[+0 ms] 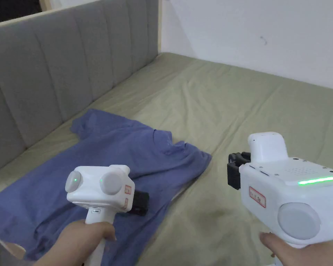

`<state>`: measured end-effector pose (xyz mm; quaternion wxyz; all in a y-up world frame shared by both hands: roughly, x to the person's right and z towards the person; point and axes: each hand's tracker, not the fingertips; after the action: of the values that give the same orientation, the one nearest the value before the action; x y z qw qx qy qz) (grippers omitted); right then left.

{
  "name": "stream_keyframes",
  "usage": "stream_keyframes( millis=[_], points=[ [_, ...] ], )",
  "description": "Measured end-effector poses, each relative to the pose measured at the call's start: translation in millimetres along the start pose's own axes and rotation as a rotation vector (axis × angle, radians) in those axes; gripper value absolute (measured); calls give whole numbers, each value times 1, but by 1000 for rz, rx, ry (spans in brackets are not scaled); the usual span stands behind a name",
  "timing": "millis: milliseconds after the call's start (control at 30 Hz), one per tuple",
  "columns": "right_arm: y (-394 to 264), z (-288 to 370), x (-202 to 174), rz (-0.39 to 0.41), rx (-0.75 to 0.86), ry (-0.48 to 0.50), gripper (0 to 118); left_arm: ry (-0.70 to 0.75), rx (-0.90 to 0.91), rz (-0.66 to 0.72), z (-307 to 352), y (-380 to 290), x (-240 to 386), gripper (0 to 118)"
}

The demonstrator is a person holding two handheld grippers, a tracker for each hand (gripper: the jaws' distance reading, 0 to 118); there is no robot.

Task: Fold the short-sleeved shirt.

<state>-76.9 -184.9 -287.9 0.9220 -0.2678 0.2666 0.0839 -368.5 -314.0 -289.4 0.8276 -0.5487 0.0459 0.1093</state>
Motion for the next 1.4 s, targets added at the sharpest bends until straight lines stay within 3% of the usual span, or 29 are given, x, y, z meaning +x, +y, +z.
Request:
stream_keyframes(
  millis=[167,367,400,433,467,500,533,600,767,900,1033,1400],
  points=[
    [-18,-17,7,5,-54,3,0,81,62,-219,-23,-3,25,107],
    [-33,-29,21,-75,-96,2,0,29,101,-169,-31,-11,8,105],
    [-34,-29,22,-80,-99,6,0,36,112,-170,-27,-12,9,96],
    [-34,-28,24,-81,-99,9,0,38,138,-172,-18,-12,8,65],
    [-34,-27,25,-79,-98,9,0,31,191,-158,-5,-14,7,18],
    [-34,-25,26,-72,-95,7,0,44,224,-127,4,-14,4,0],
    [-34,-23,27,-64,-90,3,0,103,256,-99,14,-14,0,0],
    [-33,-17,32,-56,-75,0,0,-39,286,-51,44,-15,-6,0],
    [-30,13,48,-105,-9,-14,0,81,568,-219,148,-9,14,0],
    [-26,53,69,-142,97,-80,0,-52,719,-213,229,16,41,0],
    [-23,106,100,-187,158,-136,0,-264,830,-365,280,25,108,0],
    [-57,269,181,-256,258,-429,0,-658,700,-624,295,7,336,0]
  ],
)
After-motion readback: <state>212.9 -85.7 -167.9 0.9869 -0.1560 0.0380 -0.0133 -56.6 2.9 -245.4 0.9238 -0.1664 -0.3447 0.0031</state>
